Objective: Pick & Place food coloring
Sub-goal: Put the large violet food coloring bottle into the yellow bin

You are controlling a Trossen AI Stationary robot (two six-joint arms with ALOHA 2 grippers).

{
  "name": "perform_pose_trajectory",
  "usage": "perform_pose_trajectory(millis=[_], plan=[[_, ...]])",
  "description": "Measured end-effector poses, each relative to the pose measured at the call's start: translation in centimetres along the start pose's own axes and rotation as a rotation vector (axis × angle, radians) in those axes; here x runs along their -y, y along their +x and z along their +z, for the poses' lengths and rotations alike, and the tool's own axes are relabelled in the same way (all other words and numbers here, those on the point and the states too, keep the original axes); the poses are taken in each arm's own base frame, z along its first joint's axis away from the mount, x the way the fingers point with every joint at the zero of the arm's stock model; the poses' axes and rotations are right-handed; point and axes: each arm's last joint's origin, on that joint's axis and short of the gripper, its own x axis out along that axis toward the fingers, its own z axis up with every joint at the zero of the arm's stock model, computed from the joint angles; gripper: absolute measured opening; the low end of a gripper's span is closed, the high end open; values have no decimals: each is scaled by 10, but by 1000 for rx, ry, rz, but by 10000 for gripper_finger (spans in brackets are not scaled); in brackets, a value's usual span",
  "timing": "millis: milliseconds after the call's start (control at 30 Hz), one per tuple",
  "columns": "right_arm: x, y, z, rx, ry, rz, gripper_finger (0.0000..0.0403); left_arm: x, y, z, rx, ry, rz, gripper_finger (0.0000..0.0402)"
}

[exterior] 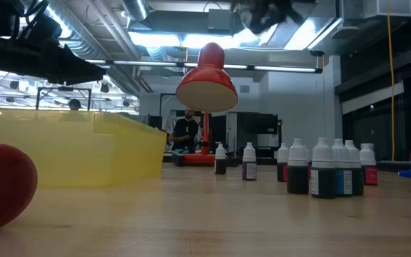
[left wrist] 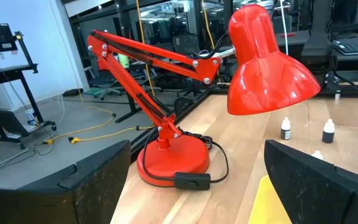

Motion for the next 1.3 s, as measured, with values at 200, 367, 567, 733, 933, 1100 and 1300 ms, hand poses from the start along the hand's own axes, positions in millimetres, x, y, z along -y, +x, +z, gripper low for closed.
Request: perform_pose_trajectory(millis=[200, 367, 567, 733, 933, 1100, 1300], plan=[[-35, -22, 11, 110, -85, 148, 129, 0, 0, 0, 0, 0, 0, 361], [-67, -18, 6, 152, -114, 245, 129, 0, 0, 0, 0, 0, 1, 361], [-111, 0, -9, 197, -142, 351, 129, 0, 0, 0, 0, 0, 0, 361], [-149, 13, -24, 262, -150, 476, 129, 0, 0, 0, 0, 1, 0, 361], [-185, 25, -43, 321, -111, 571, 129, 0, 0, 0, 1, -2, 0, 361], [-205, 28, -61, 332, -114, 592, 129, 0, 0, 0, 2, -116, 4, 361], [-221, 24, -80, 313, -173, 623, 129, -1, 1, 0, -1, -508, 33, 361]])
